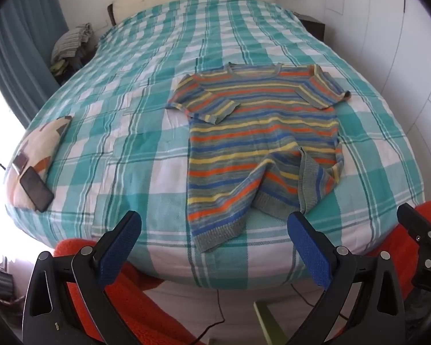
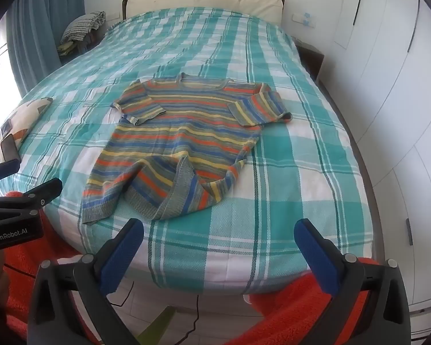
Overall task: Fold small clothes
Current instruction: 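Move both grippers toward the ribbed hem of the striped sweater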
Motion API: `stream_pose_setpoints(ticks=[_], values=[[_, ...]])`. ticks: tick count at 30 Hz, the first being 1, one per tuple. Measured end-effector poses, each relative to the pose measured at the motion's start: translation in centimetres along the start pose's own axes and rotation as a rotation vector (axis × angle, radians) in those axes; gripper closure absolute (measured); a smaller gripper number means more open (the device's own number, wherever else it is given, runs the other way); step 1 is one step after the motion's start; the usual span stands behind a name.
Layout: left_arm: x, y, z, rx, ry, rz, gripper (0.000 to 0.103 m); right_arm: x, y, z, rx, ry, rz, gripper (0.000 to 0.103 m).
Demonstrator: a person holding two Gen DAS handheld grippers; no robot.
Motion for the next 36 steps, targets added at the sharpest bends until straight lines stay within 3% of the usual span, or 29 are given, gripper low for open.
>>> stream_pose_setpoints(ticks=[10,36], values=[[-0.9,0.7,0.4,-0.016,-0.020,0.001,0.001,0.0,-0.1,0.1,-0.004,-0.002,0.010,0.000],[-0.6,1.2,1.5,-0.030,-0.062,0.011,0.001,1.1,-0.4,0.1,-0.052,0.196,-0.025,0.000]])
Point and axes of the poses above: each gripper's, at about its wrist camera, not at the fingertips, and z roughly the way its jaws point, x to its right, y to its underside, the point moved 6 cm from there along z, roughly the way its jaws point
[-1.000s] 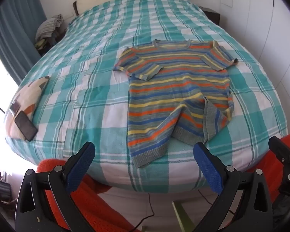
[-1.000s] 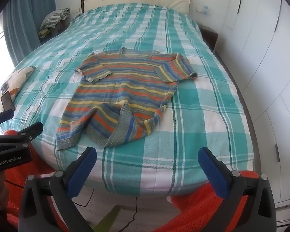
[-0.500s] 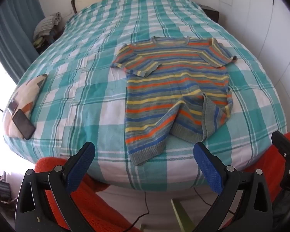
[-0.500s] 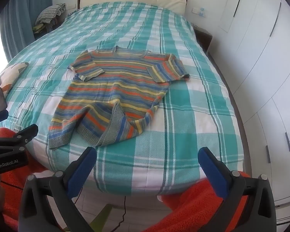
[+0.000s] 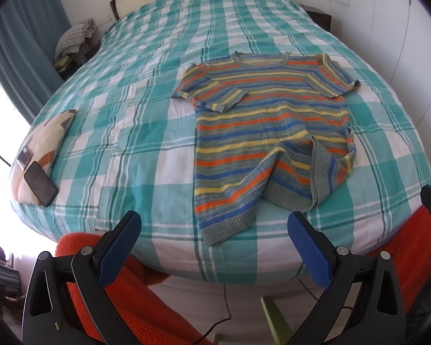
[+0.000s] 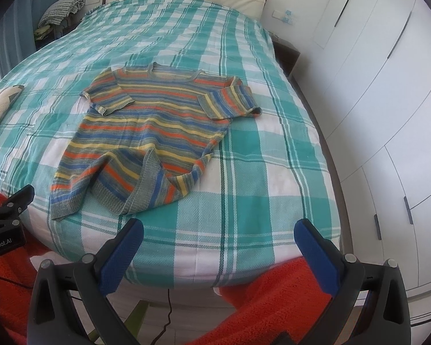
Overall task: Fold small clothes
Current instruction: 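Move both grippers toward the ribbed hem of the striped sweater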
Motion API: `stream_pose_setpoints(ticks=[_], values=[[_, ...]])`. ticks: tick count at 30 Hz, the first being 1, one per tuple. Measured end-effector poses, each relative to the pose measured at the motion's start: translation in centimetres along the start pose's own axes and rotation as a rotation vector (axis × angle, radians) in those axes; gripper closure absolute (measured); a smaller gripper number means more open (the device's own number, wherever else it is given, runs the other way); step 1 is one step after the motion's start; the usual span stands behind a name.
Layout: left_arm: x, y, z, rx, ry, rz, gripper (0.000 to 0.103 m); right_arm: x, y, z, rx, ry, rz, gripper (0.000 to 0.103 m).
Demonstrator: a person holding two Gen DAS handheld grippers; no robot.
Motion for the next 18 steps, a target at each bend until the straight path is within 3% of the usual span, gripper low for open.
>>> stream_pose_setpoints(ticks=[8,14,18], values=[[-0.6,0.3,1.0,-0.025,-0.002,-0.006,0.001,-0.3,-0.1,0.5,-0.004,-0.028,0.000,0.000],[-5.9,1.4,4.6,-0.088,-0.002,-0.131,0.001,-0.3,-1.7,2.5,0.057,-0.231,0.008,0.000],[-7.4,2.6,6.9,-0.138,0.073,-0.139,0.001,-2.7,-2.6,6.8,-0.015,-0.377,-0.037,0.000]])
Point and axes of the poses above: each gripper's, at about its wrist camera, not at the fingertips, and z roughly the way its jaws point, x to its right, y to its underside, the point moved 6 cm from there along z, roughly the way its jaws point
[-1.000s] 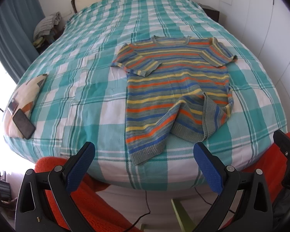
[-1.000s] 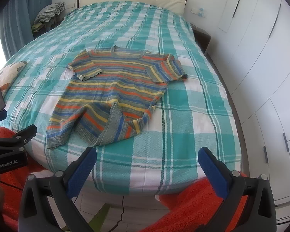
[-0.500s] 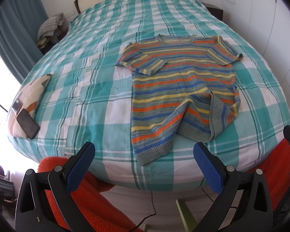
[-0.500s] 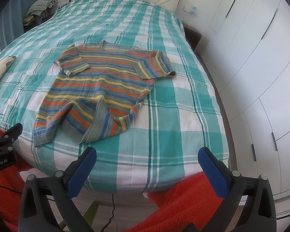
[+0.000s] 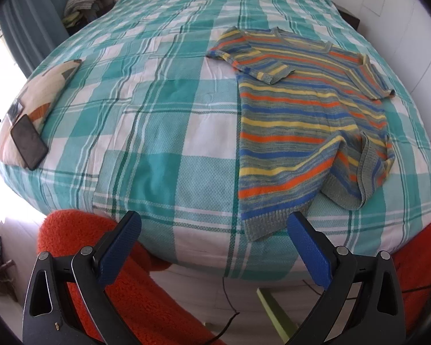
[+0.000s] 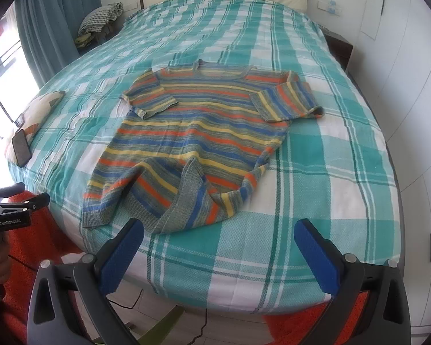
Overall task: Fold small clothes
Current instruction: 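Move both grippers toward the ribbed hem of the striped sweater, then grasp the hem with both grippers and pull it to straighten the sweater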
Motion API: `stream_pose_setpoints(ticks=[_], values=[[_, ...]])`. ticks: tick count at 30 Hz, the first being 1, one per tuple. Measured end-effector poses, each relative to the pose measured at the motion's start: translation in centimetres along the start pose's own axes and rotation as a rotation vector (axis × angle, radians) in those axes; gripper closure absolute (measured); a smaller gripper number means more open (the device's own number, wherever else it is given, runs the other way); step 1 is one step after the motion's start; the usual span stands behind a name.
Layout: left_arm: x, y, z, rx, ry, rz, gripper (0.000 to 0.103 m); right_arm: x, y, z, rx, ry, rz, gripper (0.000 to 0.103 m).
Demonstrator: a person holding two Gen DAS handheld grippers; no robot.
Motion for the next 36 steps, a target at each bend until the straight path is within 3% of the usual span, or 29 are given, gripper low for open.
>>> stream_pose_setpoints(ticks=[5,8,9,10,11,12,13,15,18,22,23,24,25,26,28,30,33,34,35,36], values=[[1.4,1.1,3.3,-0.055,0.090,0.046,0.001,-2.7,-2.4,6.5,-0.052,-0.148,-0.068,0.004],[2.7,1.6,6.8,-0.109,0.092,0.077,0.002,-3.6,-3.2,11.4,-0.107,-0.151,-0.097,0.019],[2.9,1.6,7.9,-0.120,0.077,0.093,0.005,-3.6,-3.2,13.1,-0.134,-0.153,-0.098,0.049],[3.1,1.6,8.7,-0.125,0.067,0.107,0.022,-3.4,-2.9,14.4,-0.165,-0.157,-0.097,0.092],[3.2,1.6,9.3,-0.136,0.068,0.117,0.037,-3.2,-2.5,15.0,-0.194,-0.154,-0.091,0.097],[3.4,1.5,9.7,-0.153,0.103,0.113,0.062,-2.6,-2.2,14.5,-0.192,-0.164,-0.067,0.097],[3.5,1.5,9.6,-0.160,0.158,0.095,0.079,-2.3,-2.0,13.2,-0.174,-0.192,-0.044,0.097],[3.4,1.6,8.7,-0.159,0.228,0.076,0.096,-1.3,-0.9,9.4,-0.143,-0.214,-0.023,0.097],[2.9,2.3,6.9,-0.159,0.238,0.097,0.098,1.2,2.2,4.3,-0.152,-0.180,0.004,0.097],[1.7,3.6,5.8,-0.179,0.222,0.120,0.098,4.7,7.4,2.5,-0.254,-0.126,0.117,0.094],[1.5,3.6,5.8,-0.184,0.216,0.122,0.098,5.4,8.2,2.8,-0.273,-0.134,0.156,0.090],[1.5,3.7,5.9,-0.191,0.212,0.123,0.097,6.2,9.1,3.5,-0.296,-0.143,0.189,0.068],[1.2,3.8,6.1,-0.199,0.204,0.119,0.090,6.9,9.6,4.0,-0.319,-0.152,0.220,0.044],[0.7,3.6,6.4,-0.202,0.205,0.104,0.084,7.7,9.8,4.3,-0.316,-0.172,0.270,0.040],[0.0,3.1,6.0,-0.180,0.234,0.044,0.039,9.4,9.3,3.9,-0.260,-0.258,0.383,0.039],[-0.6,2.7,5.7,-0.152,0.259,-0.001,0.031,11.1,8.8,4.2,-0.222,-0.314,0.484,0.039],[0.5,2.6,7.2,-0.185,0.283,-0.001,0.033,12.5,9.1,6.7,-0.255,-0.330,0.576,0.039],[1.4,2.6,8.1,-0.207,0.283,0.006,0.039,12.2,9.2,7.8,-0.278,-0.352,0.581,0.039],[2.5,2.7,9.0,-0.235,0.285,0.020,0.047,11.6,9.3,9.0,-0.307,-0.390,0.575,0.039],[3.2,2.9,9.7,-0.256,0.287,0.036,0.074,10.7,9.3,10.1,-0.340,-0.433,0.554,0.052]])
Point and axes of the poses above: each gripper's, at about its wrist camera, not at the fingertips, and z roughly the way its jaws point, x to its right, y to its underside, the point moved 6 cm from there along z, roughly the way its jaws point
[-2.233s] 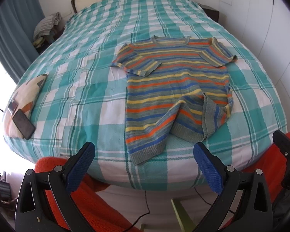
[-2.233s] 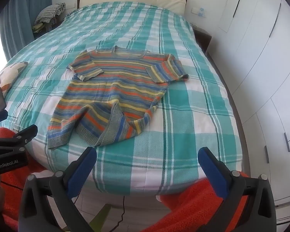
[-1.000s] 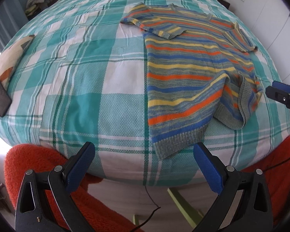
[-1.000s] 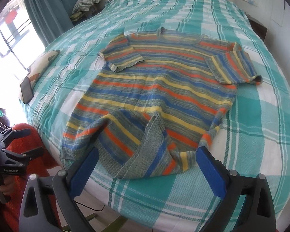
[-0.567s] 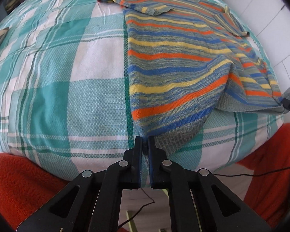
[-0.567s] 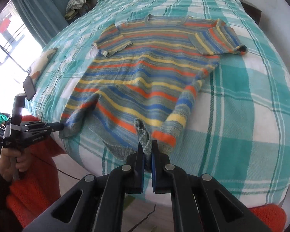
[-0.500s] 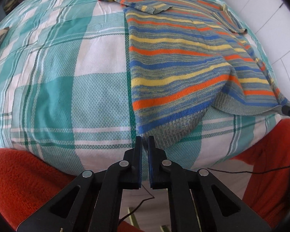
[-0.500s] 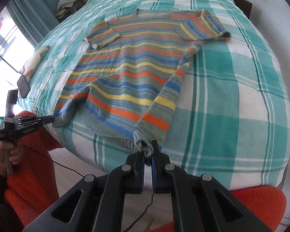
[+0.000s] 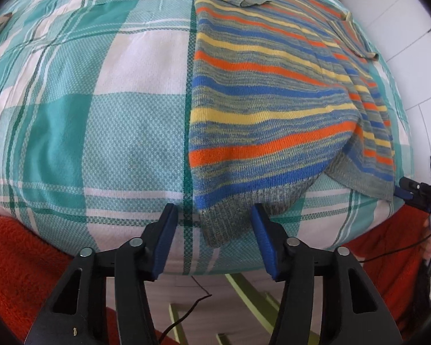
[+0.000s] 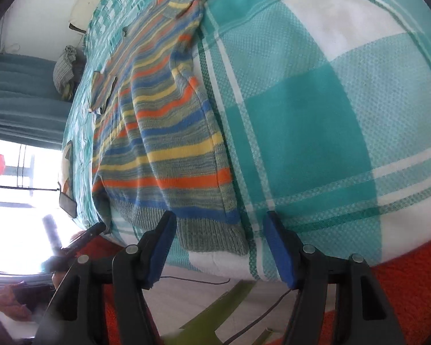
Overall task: Fold small clothes
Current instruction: 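Grasp the hem with both grippers and pull it to straighten the sweater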
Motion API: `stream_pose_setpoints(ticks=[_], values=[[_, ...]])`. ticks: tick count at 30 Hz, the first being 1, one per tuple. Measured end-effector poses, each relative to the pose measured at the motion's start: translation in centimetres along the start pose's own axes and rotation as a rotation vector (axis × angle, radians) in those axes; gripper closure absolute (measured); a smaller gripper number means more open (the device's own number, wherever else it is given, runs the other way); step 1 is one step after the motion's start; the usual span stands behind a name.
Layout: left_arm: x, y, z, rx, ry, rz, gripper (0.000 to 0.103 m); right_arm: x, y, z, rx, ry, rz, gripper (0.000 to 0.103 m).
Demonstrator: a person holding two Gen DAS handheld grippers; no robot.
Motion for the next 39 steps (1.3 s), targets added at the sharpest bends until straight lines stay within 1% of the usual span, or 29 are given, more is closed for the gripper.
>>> stream_pose_setpoints(ticks=[1,2,4,5,7,9,10,12,14,17,20,23,25,27,28,29,31,34,36,38,39], values=[[0.4,0.0,0.4,-0.011,-0.001,0.017,0.098,-0.4,0.0,1.0,-0.027,0.002,-0.025,0.095],[0.5,0.0,0.2,-0.014,0.001,0.026,0.099,-0.6,0.1,1.3,-0.045,0.033,-0.040,0.097],[-0.1,0.3,-1.8,-0.005,0.043,0.016,0.099,-1.2,0.3,-0.1,-0.030,0.050,-0.048,0.098],[-0.8,0.6,-3.1,0.006,0.052,0.014,0.099,-1.4,0.5,-1.5,-0.015,0.079,-0.066,0.098],[-2.2,0.9,-5.3,0.026,0.046,0.020,0.100,-1.7,0.8,-4.1,0.013,0.113,-0.089,0.098],[-2.9,0.9,-6.5,0.024,0.055,0.029,0.100,-1.6,0.7,-5.4,0.023,0.134,-0.095,0.098],[-2.8,0.9,-6.5,0.017,0.050,0.040,0.100,-1.5,0.5,-5.3,0.012,0.146,-0.100,0.098],[-2.5,1.0,-6.0,-0.001,0.006,0.067,0.100,-1.5,0.1,-4.3,-0.014,0.192,-0.114,0.098],[-1.7,1.4,-5.5,-0.015,-0.032,0.090,0.100,-1.3,0.1,-3.6,-0.040,0.213,-0.120,0.098],[-1.3,2.1,-6.4,0.003,-0.047,0.105,0.100,-1.6,0.3,-4.4,-0.036,0.242,-0.140,0.098],[-1.3,2.8,-6.7,-0.004,-0.056,0.098,0.100,-1.3,1.0,-5.5,-0.037,0.260,-0.134,0.098],[-1.6,3.3,-5.9,-0.035,-0.085,0.103,0.100,-0.3,2.0,-5.2,-0.066,0.283,-0.124,0.098],[-1.9,3.3,-4.4,-0.073,-0.113,0.081,0.100,0.5,2.0,-4.1,-0.077,0.306,-0.111,0.098],[-1.8,3.0,-2.3,-0.113,-0.169,0.079,0.100,1.4,1.4,-2.2,-0.101,0.335,-0.098,0.098],[-1.7,2.8,-1.3,-0.121,-0.213,0.095,0.100,1.5,1.2,-1.1,-0.118,0.346,-0.096,0.098],[-1.5,2.7,-0.4,-0.127,-0.252,0.111,0.100,1.6,1.2,0.0,-0.131,0.365,-0.101,0.098],[-1.2,2.6,1.2,-0.136,-0.301,0.122,0.100,1.7,0.8,1.2,-0.141,0.408,-0.122,0.098],[-1.0,2.4,2.3,-0.128,-0.352,0.119,0.100,2.2,0.3,1.5,-0.151,0.405,-0.104,0.098],[-1.0,2.3,2.4,-0.124,-0.365,0.113,0.099,2.3,0.2,1.3,-0.152,0.396,-0.090,0.099],[-1.2,2.4,2.4,-0.131,-0.370,0.102,0.093,2.4,0.2,0.9,-0.154,0.389,-0.083,0.096],[-1.4,2.7,2.4,-0.143,-0.369,0.091,0.090,2.4,0.4,0.5,-0.157,0.389,-0.078,0.088]])
Point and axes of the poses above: each gripper's, at about its wrist camera, not at the fingertips, and z roughly the way its jaws point, x to its right, y to its underside, the point moved 6 cm from there along z, roughly the way its jaws point
